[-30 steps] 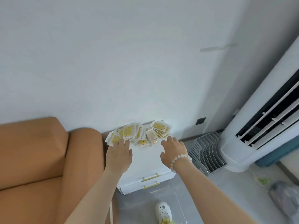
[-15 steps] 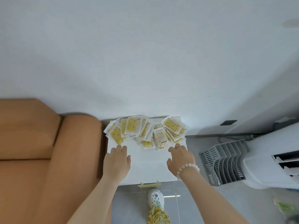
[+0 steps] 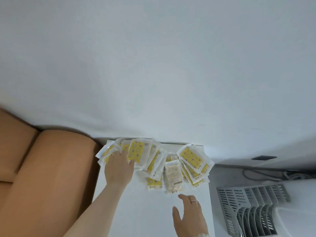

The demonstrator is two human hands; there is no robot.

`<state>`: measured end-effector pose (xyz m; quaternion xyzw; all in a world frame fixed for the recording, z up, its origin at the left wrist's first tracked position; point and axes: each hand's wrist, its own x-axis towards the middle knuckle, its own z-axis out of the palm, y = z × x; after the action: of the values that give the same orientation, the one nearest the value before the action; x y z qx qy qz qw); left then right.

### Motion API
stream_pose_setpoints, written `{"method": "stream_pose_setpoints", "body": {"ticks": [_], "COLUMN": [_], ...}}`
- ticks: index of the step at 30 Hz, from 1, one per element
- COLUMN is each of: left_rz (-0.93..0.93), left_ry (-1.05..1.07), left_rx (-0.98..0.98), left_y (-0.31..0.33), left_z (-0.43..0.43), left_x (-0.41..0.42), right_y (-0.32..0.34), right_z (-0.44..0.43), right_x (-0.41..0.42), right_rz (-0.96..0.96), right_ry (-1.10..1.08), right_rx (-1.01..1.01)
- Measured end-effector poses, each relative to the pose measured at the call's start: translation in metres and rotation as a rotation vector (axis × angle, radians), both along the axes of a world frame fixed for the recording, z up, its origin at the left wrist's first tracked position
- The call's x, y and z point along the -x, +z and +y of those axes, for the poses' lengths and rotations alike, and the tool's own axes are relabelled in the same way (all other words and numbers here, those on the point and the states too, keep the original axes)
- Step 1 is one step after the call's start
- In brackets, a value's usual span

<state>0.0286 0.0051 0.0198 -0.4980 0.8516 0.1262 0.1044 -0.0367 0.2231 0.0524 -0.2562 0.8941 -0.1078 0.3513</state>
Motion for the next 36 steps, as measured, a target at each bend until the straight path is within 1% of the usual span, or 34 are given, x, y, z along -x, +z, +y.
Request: {"method": "stream_pose_setpoints", "body": {"ticks": [2, 4, 9, 13, 16, 19, 22, 24, 26, 29, 31, 32, 34, 36], "left_rz": [0.011, 0.033, 0.153, 0.179, 0.266, 0.285, 0.304, 0.319, 0.377, 0.510, 0.619, 0.668, 0.776, 0.853], "left_ry": [0.029, 0.109, 0.347, 0.404, 0.499, 0.523, 0.593, 0.573, 0.555, 0.585, 0.669, 0.724, 0.826, 0.850], "left_rx": [-0.011, -0.046, -0.216, -0.288, -0.352, -0.370, -0.402, -0.434, -0.457, -0.518, -0.584, -0.622, -0.718, -0.830], "left_y": [-0.018, -0.037, -0.067, -0.085, -0.088, -0.083, -0.080, -0.078, -0.073, -0.056, -0.038, -0.027, -0.002, 0.019], "left_z": [-0.007, -0.013, -0.028, -0.035, -0.037, -0.033, -0.034, -0.037, -0.037, -0.027, -0.014, -0.006, 0.012, 0.030], "left_x": [0.013, 0.024, 0.032, 0.027, 0.031, 0.038, 0.039, 0.038, 0.036, 0.023, 0.005, -0.005, -0.026, -0.044], "right_y": [-0.019, -0.039, -0.067, -0.072, -0.071, -0.069, -0.066, -0.065, -0.064, -0.060, -0.056, -0.056, -0.050, -0.042], "right_z": [-0.008, -0.016, -0.035, -0.048, -0.054, -0.056, -0.060, -0.063, -0.066, -0.070, -0.072, -0.072, -0.075, -0.076], "right_x": [0.000, -0.002, -0.005, -0.012, -0.018, -0.023, -0.026, -0.025, -0.022, -0.016, -0.011, -0.009, -0.003, 0.003], "right_rz": [-0.033, -0.080, -0.132, -0.159, -0.187, -0.186, -0.184, -0.194, -0.201, -0.248, -0.313, -0.356, -0.501, -0.626], "right_ry": [-0.105, -0.179, -0.174, -0.244, -0.272, -0.273, -0.298, -0.309, -0.345, -0.494, -0.684, -0.786, -0.975, -1.072], "right_rx": [0.010, 0.033, 0.090, 0.172, 0.201, 0.185, 0.180, 0.178, 0.192, 0.228, 0.274, 0.300, 0.350, 0.401]}}
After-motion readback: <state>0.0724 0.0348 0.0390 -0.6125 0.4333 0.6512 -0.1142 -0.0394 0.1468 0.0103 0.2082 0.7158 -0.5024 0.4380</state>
